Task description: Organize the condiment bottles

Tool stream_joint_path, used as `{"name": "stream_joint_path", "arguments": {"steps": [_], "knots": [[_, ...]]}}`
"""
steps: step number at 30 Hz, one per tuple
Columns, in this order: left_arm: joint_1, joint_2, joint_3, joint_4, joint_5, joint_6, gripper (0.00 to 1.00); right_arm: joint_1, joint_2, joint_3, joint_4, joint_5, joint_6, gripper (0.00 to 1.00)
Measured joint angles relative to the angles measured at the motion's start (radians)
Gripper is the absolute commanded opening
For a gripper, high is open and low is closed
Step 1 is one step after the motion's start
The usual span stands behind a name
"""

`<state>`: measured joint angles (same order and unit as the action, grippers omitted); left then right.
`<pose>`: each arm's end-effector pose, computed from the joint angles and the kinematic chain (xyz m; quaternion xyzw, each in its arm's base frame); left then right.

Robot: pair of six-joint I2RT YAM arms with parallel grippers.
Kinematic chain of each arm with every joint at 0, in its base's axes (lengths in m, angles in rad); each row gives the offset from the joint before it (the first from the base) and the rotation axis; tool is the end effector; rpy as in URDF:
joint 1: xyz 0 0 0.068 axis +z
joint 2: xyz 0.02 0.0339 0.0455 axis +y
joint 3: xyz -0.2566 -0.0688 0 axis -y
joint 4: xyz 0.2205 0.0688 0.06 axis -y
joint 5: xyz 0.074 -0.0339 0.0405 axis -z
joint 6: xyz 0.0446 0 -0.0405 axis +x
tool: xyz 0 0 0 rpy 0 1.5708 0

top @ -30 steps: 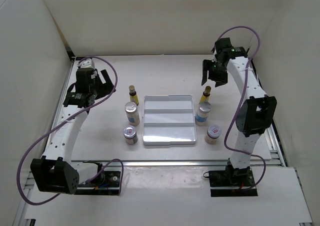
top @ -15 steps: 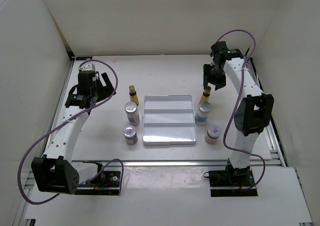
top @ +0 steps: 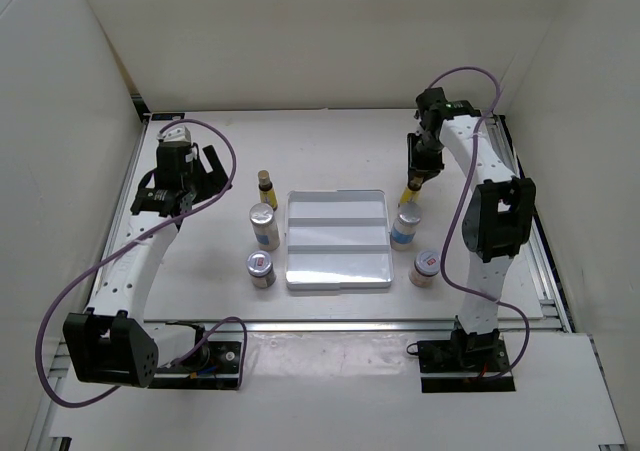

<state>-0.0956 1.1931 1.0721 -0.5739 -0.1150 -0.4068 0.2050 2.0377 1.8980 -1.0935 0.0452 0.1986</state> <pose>0.2418 -0.0180 0.3092 -0.1642 0.8894 -0.0548 0.4230 0.3935 0.0798 0.2595 0.0006 0.9855 0.0118 0.1690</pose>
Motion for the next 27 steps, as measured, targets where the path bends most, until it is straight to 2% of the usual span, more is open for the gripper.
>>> {"name": "stream_joint_path", "arguments": {"steps": [2,3,7,11,17,22,27], "knots": [[0.000,0.002,0.000,0.000,0.000,0.003,1.00,0.000,0.000,0.006,0.005,0.000,-0.001,0.26],[0.000,0.003,0.000,0.000,0.000,0.003,1.00,0.000,0.000,0.006,0.006,-0.001,0.000,0.18],[0.000,0.008,0.000,0.000,0.000,0.006,1.00,-0.001,0.001,0.006,0.005,0.001,0.000,0.05],[0.000,0.013,0.000,0.002,0.000,0.006,1.00,0.000,-0.004,0.018,0.000,0.015,-0.001,0.00],[0.000,0.023,0.000,0.004,0.001,0.002,1.00,0.021,-0.077,0.062,-0.009,0.027,-0.001,0.00],[0.000,0.039,0.001,0.004,0.001,-0.002,1.00,0.090,-0.167,0.077,-0.008,0.007,-0.021,0.00],[0.000,0.043,0.002,0.003,0.004,-0.002,1.00,0.181,-0.173,0.074,-0.008,-0.040,-0.039,0.00]]}}
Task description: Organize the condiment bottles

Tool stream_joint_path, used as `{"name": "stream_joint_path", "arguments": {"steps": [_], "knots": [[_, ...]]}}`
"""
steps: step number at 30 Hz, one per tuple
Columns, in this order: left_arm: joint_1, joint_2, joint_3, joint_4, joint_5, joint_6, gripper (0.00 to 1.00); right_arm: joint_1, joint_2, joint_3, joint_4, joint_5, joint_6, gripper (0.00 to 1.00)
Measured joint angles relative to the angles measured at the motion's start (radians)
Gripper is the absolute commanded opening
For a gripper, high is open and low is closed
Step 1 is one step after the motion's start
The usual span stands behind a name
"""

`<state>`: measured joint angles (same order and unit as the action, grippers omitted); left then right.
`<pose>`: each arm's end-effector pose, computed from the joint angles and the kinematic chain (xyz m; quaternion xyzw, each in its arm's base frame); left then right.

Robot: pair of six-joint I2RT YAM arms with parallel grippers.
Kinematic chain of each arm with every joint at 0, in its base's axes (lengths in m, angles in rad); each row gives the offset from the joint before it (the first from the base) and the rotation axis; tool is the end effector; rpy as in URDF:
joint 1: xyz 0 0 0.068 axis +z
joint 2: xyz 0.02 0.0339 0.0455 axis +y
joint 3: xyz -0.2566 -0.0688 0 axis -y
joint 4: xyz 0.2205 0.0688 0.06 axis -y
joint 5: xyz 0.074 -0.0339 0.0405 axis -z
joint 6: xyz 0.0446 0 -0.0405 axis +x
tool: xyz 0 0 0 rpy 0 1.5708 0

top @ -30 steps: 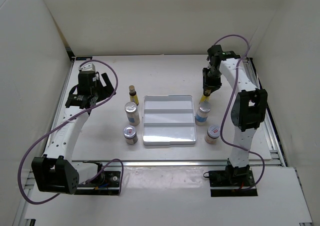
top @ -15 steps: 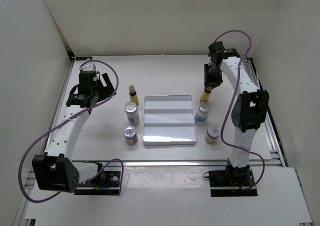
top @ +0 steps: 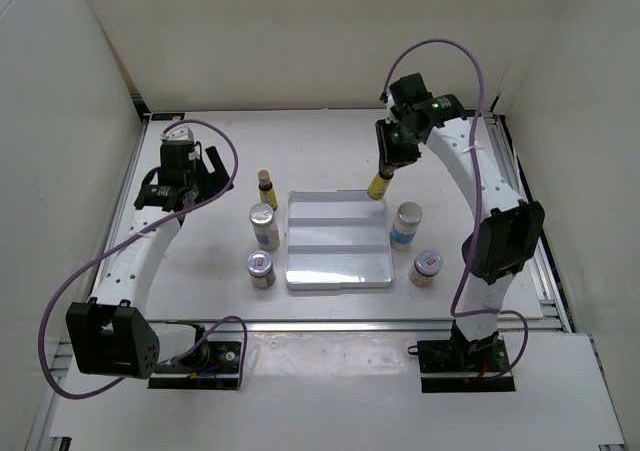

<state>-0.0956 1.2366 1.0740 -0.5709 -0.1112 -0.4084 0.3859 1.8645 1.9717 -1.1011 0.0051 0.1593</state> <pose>0.2504 -0.0190 0.3002 -0.1644 0.8976 -0.0520 0.4057 0.3445 0.1397 0.3430 -0.1077 0.9526 0.0742 0.2746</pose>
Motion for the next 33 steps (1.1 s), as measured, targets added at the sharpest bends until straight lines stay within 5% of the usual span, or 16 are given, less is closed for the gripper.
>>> {"name": "stream_joint_path", "arguments": {"steps": [18,21,24,25,27,28,33], "knots": [[-0.041,0.006,0.035,0.000,-0.001,0.071,1.00,0.022,0.171,-0.056,0.050,-0.066,-0.006,0.00],[-0.058,0.022,0.061,0.004,-0.001,0.084,1.00,0.022,0.171,-0.057,0.060,-0.067,0.000,0.13],[-0.081,0.047,0.083,0.007,-0.002,0.105,1.00,0.022,0.171,-0.058,0.060,-0.068,0.006,0.46],[-0.092,0.058,0.089,0.011,-0.004,0.114,1.00,0.022,0.171,-0.059,0.061,-0.067,0.011,0.65],[-0.119,0.082,0.103,0.016,-0.003,0.138,1.00,0.022,0.171,-0.059,0.061,-0.068,0.022,0.75],[-0.137,0.096,0.110,0.024,-0.001,0.155,1.00,0.022,0.171,-0.059,0.061,-0.066,0.021,0.89],[-0.216,0.157,0.131,0.054,0.017,0.213,1.00,0.022,0.159,-0.057,0.056,-0.049,0.027,0.98]]}}
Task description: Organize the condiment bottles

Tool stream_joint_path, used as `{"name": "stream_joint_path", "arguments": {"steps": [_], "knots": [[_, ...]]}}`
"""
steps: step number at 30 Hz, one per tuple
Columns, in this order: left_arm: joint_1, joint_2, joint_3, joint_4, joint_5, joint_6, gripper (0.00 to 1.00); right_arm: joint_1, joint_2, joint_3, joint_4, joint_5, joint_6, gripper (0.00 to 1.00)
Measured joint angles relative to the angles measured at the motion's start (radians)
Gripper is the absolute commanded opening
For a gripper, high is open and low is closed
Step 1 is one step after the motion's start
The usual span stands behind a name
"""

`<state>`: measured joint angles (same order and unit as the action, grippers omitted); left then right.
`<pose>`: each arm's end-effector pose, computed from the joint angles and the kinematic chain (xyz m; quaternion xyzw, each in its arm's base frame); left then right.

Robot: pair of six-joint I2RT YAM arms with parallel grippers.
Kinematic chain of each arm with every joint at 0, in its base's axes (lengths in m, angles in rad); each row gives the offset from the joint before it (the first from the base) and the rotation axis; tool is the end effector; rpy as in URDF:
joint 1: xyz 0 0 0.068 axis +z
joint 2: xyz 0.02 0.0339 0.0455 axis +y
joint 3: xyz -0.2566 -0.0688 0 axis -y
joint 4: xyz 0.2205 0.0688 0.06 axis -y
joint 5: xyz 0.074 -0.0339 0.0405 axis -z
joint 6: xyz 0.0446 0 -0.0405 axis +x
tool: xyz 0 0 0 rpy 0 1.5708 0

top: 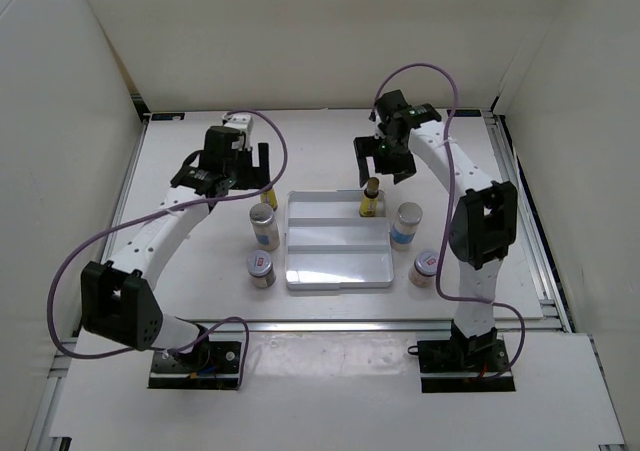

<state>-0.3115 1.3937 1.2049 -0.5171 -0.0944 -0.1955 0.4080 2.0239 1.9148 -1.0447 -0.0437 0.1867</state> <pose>0.2799 -0.0857 0.3068 0.0328 0.9066 -0.0635 0.4160 0.3720 0.1629 0.2714 -0.1125 0.9716 0.0811 0.1916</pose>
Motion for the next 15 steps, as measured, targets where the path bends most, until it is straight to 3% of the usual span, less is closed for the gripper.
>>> {"name": "stream_joint_path", "arguments": {"steps": [7,11,15], "knots": [[-0.047,0.065,0.015,0.040,0.006,0.027,1.00,0.000,-0.064,0.063,-0.004,0.030,0.005,1.00],[-0.047,0.089,0.016,0.066,0.005,0.019,0.87,0.000,-0.113,0.081,-0.004,0.039,0.005,1.00],[-0.046,0.110,0.017,0.100,0.005,0.011,0.85,0.000,-0.136,0.081,-0.008,0.041,0.005,1.00]]}}
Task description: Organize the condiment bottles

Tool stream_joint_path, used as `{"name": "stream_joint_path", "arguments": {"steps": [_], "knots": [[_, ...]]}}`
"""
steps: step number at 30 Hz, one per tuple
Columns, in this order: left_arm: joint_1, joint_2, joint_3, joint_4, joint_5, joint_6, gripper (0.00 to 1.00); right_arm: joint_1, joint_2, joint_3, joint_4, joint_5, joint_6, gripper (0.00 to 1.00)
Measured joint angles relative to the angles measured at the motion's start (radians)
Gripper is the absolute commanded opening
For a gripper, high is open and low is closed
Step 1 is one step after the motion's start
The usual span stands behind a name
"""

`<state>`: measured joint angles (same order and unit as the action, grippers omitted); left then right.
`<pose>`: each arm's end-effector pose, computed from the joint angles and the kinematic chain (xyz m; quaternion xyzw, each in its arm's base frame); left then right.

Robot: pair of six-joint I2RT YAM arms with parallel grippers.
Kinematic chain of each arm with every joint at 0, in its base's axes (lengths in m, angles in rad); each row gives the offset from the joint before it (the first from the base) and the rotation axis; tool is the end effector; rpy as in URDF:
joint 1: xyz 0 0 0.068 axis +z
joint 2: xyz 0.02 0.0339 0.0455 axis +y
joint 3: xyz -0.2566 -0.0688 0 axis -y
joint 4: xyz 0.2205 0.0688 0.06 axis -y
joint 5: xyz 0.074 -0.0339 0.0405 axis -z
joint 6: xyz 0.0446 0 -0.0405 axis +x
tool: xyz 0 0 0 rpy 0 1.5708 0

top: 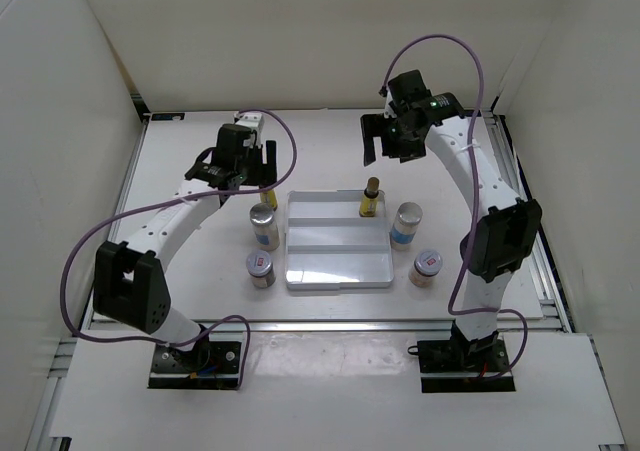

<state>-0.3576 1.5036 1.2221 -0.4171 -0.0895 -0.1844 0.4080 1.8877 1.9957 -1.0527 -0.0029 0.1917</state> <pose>0.3030 -0.1090 0.2897 0.0595 0.9037 -0.0739 0.4174 0.3508 0.1518 0.3446 -0.1031 0.9458 0.0923 0.2938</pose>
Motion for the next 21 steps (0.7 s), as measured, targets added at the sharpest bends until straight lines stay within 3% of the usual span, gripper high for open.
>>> {"name": "stream_joint_path", "arguments": {"steps": [11,17,21], "knots": [[0.000,0.029,0.000,0.047,0.002,-0.029,0.83,-0.002,0.000,0.000,-0.023,0.016,-0.001,1.00],[0.000,0.044,0.000,0.055,0.025,-0.049,0.74,-0.031,0.000,0.000,-0.023,0.013,-0.001,1.00],[0.000,0.061,-0.006,0.055,0.045,-0.064,0.72,-0.053,0.000,0.000,-0.023,0.005,-0.001,1.00]]}}
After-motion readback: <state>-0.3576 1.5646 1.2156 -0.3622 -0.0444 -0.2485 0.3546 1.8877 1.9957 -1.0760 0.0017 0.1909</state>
